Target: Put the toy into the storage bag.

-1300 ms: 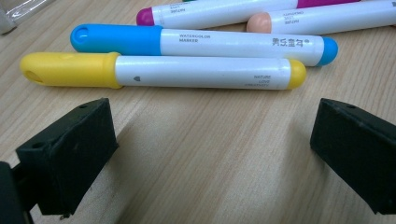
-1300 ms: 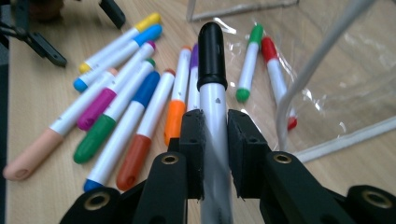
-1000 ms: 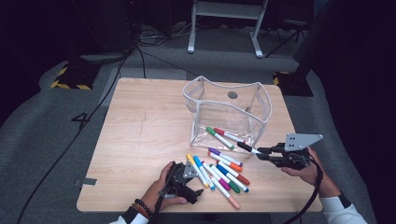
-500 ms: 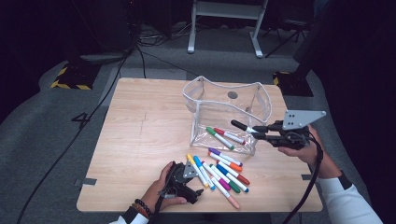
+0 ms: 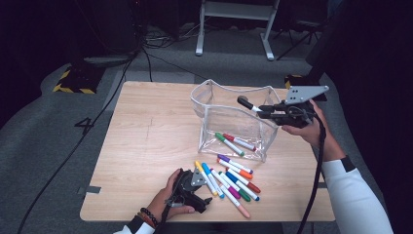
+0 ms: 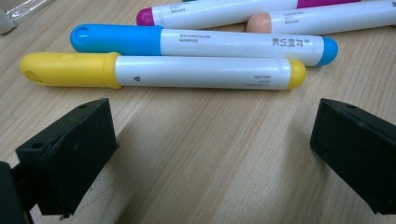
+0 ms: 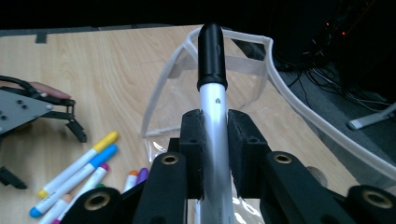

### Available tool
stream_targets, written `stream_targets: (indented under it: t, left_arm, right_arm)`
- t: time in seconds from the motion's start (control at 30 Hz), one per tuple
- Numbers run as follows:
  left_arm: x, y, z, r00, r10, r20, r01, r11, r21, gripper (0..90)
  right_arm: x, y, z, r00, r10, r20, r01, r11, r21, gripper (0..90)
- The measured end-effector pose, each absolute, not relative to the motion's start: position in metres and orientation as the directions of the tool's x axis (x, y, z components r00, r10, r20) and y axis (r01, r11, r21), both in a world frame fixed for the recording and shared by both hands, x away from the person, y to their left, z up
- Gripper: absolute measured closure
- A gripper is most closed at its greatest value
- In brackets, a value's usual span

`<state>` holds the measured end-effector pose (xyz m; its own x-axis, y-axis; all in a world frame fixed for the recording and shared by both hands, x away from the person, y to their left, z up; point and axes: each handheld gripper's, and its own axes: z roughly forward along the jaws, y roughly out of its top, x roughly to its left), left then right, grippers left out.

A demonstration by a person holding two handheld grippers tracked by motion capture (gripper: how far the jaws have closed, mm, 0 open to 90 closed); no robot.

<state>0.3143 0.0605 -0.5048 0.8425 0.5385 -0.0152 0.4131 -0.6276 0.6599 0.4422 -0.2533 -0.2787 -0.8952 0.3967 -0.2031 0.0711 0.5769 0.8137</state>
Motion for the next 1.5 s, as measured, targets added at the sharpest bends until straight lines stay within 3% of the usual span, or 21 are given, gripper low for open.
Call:
stream_targets:
  t: [0.6,0.9,1.27,1.5]
  left_arm:
    - [0.314,0.060,-0.505,0.842,0.539,-0.015,0.413,-0.627,0.660,0.5]
    - [0.314,0.060,-0.505,0.842,0.539,-0.016,0.414,-0.627,0.660,0.5]
    - [0.314,0.060,-0.505,0.842,0.539,-0.015,0.413,-0.627,0.660,0.5]
    - [0.314,0.060,-0.505,0.842,0.539,-0.015,0.413,-0.627,0.660,0.5]
  right_arm:
    - [0.503,-0.226,-0.314,-0.887,0.427,-0.177,0.200,0.700,0.686,77.2]
    - [0.497,-0.214,-0.320,-0.939,0.315,-0.135,0.183,0.794,0.579,77.2]
    - [0.487,-0.209,-0.320,-0.953,0.276,-0.121,0.161,0.807,0.569,76.2]
    - [0.487,-0.218,-0.313,-0.920,0.360,-0.157,0.195,0.766,0.613,64.2]
